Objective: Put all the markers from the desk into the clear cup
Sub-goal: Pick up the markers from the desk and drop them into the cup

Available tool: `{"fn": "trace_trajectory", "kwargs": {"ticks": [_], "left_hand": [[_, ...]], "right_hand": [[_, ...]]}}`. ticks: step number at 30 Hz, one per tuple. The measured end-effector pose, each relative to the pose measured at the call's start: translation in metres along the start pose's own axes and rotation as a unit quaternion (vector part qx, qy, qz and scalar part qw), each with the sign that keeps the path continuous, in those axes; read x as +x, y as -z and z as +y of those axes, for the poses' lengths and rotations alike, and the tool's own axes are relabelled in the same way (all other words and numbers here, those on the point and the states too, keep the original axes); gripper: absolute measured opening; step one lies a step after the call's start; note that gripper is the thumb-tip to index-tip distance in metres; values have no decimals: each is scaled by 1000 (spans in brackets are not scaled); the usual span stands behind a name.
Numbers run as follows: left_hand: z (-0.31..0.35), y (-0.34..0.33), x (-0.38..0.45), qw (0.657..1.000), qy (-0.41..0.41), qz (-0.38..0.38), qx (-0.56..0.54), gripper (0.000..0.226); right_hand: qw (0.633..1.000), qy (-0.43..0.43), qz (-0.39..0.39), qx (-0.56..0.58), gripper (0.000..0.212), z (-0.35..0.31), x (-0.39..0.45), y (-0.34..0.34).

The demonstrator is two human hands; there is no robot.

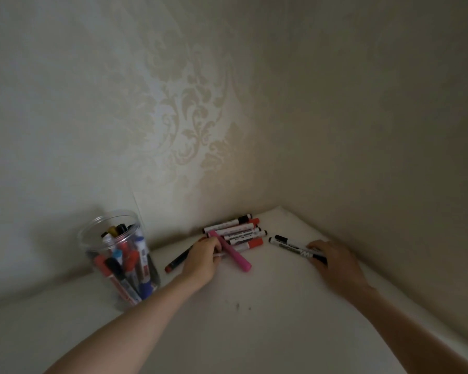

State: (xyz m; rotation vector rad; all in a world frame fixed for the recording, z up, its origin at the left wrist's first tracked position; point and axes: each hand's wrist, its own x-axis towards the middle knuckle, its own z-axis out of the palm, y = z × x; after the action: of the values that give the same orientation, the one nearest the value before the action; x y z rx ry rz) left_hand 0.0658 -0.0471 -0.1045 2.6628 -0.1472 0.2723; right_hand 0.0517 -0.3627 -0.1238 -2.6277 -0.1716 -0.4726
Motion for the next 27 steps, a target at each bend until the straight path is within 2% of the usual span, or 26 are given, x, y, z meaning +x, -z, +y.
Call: {"fn": "trace_trajectory", "kwargs": {"ticks": [2, 6, 11, 14, 17, 21, 24, 27], "left_hand": [[1, 4, -4, 1000, 4, -10, -18, 8], [11, 25, -4, 996, -7, -22, -81, 19], [27, 54, -2, 988, 30, 51, -144, 20], [23, 63, -10, 978, 65, 89, -179, 19], [18, 76, -22, 949, 97, 116, -277, 14], [23, 135, -33, 926, 74, 146, -340, 15], [22, 190, -42, 908, 56, 191, -368, 13], [2, 223, -51, 899, 49, 200, -387, 8]], "right_hand": [[1000, -1, -17, -6, 26, -3, 0, -1], [996, -19, -42, -80, 37, -9, -6, -6], [988, -9, -13, -151, 47, -25, -22, -14], [996, -43, -16, -77, 42, -33, -28, -6], [997, -82, 10, 14, 37, -42, -31, 9], [974, -162, 66, 144, 32, -64, -31, 27], [971, -174, 60, 155, 30, -79, -40, 19], [962, -185, 74, 186, 31, -87, -46, 11]]}}
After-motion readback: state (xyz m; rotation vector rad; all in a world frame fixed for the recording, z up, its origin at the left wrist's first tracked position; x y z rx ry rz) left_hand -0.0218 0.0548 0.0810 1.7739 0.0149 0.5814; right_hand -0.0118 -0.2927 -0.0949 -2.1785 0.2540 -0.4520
